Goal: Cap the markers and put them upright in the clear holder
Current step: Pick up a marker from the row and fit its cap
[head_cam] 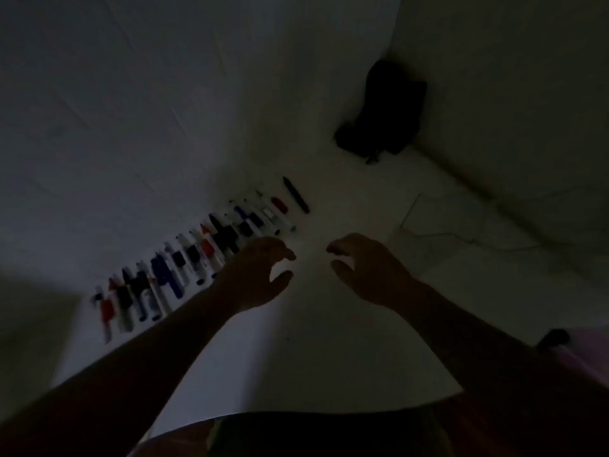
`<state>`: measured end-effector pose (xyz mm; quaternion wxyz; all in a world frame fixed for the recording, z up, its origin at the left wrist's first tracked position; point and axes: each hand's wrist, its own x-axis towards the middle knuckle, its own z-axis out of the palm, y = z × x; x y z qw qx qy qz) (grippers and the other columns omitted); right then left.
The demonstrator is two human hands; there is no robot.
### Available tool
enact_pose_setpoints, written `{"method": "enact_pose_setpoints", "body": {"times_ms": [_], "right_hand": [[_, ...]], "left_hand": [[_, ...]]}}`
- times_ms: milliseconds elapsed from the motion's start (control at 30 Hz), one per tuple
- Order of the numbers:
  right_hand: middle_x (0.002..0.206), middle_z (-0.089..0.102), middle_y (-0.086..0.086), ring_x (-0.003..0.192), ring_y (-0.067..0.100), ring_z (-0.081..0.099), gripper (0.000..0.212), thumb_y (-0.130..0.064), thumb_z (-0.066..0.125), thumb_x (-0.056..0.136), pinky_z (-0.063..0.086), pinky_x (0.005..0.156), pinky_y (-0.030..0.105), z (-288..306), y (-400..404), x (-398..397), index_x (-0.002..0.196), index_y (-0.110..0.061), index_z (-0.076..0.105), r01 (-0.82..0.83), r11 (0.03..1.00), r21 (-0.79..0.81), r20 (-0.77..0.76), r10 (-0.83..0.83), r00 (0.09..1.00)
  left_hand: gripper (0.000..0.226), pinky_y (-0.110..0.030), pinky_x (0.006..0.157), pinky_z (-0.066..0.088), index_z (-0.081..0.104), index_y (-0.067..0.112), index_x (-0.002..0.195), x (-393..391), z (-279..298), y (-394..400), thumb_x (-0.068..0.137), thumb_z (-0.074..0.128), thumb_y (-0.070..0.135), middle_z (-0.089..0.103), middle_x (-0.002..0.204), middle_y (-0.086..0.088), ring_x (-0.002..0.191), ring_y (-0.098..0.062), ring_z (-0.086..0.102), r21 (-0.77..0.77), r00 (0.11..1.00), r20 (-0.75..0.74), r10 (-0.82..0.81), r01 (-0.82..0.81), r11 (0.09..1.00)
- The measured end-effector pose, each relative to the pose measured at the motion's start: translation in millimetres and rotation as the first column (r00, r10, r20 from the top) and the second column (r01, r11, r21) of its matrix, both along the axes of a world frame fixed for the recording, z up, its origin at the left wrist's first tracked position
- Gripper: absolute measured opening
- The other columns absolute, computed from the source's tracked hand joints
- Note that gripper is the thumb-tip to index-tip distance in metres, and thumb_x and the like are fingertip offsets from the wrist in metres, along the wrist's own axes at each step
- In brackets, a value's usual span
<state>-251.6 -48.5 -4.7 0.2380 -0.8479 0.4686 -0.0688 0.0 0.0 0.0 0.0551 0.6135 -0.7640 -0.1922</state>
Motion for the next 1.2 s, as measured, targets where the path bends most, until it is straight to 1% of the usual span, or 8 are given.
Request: {"method": "enact_pose_setpoints", "body": {"times_ms": [100,167,300,500,733,967,1067,1200], "right_hand": [[0.132,0.056,0.013,0.122,0.033,0.052,0.049,-0.040,0.053,0.093,0.048,0.101,0.045,-66.1,-5.7,-5.1,0.132,-0.012,0.058,-0.014,0.997,-0.074,-0.057,0.009,0.998],[0.128,0.057,0.016,0.121,0.037,0.052,0.051,-0.043,0.049,0.092,0.048,0.100,0.049,-99.2,-5.6,-6.8,0.127,-0.007,0.061,-0.042,0.989,-0.144,-0.066,0.033,0.997],[0.120,0.059,0.009,0.114,0.029,0.052,0.041,-0.041,0.050,0.091,0.048,0.095,0.039,-128.2,-4.4,-7.2,0.115,-0.011,0.068,-0.014,0.928,-0.373,0.038,0.030,0.999],[0.099,0.053,0.004,0.087,0.024,0.054,0.036,-0.043,0.051,0.090,0.048,0.076,0.035,-136.5,-5.2,-2.5,0.110,-0.018,0.068,-0.003,0.876,-0.483,0.062,0.037,0.997],[0.100,0.061,0.002,0.089,0.022,0.054,0.035,-0.048,0.047,0.090,0.051,0.079,0.039,-127.2,13.7,-2.5,0.100,-0.024,0.071,0.059,0.841,-0.537,-0.023,-0.084,0.996],[0.112,0.057,0.001,0.094,0.016,0.050,0.036,-0.048,0.047,0.095,0.047,0.086,0.033,-122.9,7.2,6.1,0.115,-0.026,0.066,0.094,0.886,-0.454,-0.076,-0.144,0.987],[0.113,0.054,-0.002,0.097,0.014,0.051,0.027,-0.035,0.055,0.095,0.042,0.086,0.026,-119.3,-18.4,31.2,0.120,-0.027,0.062,0.177,0.904,-0.390,0.008,-0.189,0.982],[0.121,0.053,0.004,0.107,0.019,0.054,0.036,-0.028,0.061,0.092,0.043,0.092,0.026,-117.1,-67.6,84.4,0.128,-0.022,0.058,0.288,0.892,-0.349,0.210,-0.226,0.951]], "left_hand": [[0.048,-0.033,0.105,0.040,0.054,0.028,0.134,3.3,-50.0,-1.1,0.091,0.058,0.048,0.050,0.140,0.000,0.131,-0.019,0.043,-0.062,0.992,0.089,-0.090,0.095,0.994],[0.050,-0.036,0.105,0.043,0.055,0.026,0.135,5.4,-79.5,-2.6,0.091,0.058,0.049,0.050,0.139,-0.003,0.129,-0.020,0.044,-0.075,0.997,0.071,-0.024,0.030,0.997],[0.049,-0.026,0.099,0.038,0.060,0.028,0.130,8.6,-115.6,-1.5,0.091,0.048,0.054,0.055,0.131,0.003,0.121,-0.011,0.046,-0.233,0.998,0.066,-0.022,0.036,0.972],[0.049,-0.015,0.090,0.031,0.062,0.032,0.125,7.8,-126.1,-1.8,0.088,0.042,0.057,0.056,0.124,0.009,0.111,0.002,0.042,-0.394,0.995,0.079,-0.066,0.092,0.914],[0.036,-0.022,0.093,0.035,0.072,0.026,0.112,8.8,-132.1,7.8,0.088,0.059,0.049,0.066,0.112,0.003,0.106,-0.016,0.057,-0.512,0.996,-0.036,-0.080,0.051,0.858],[0.036,-0.027,0.088,0.045,0.075,0.030,0.101,13.9,-131.5,7.9,0.083,0.057,0.056,0.066,0.099,0.010,0.092,-0.009,0.056,-0.535,0.987,-0.137,-0.084,-0.003,0.845],[0.027,-0.029,0.092,0.044,0.073,0.034,0.104,13.8,-132.4,2.9,0.085,0.062,0.050,0.063,0.104,0.014,0.093,-0.004,0.049,-0.518,0.983,-0.148,-0.106,0.014,0.855],[0.027,-0.024,0.090,0.039,0.071,0.035,0.108,14.1,-134.0,-1.0,0.087,0.061,0.048,0.060,0.107,0.016,0.097,-0.005,0.049,-0.498,0.981,-0.159,-0.115,0.021,0.867]]}}
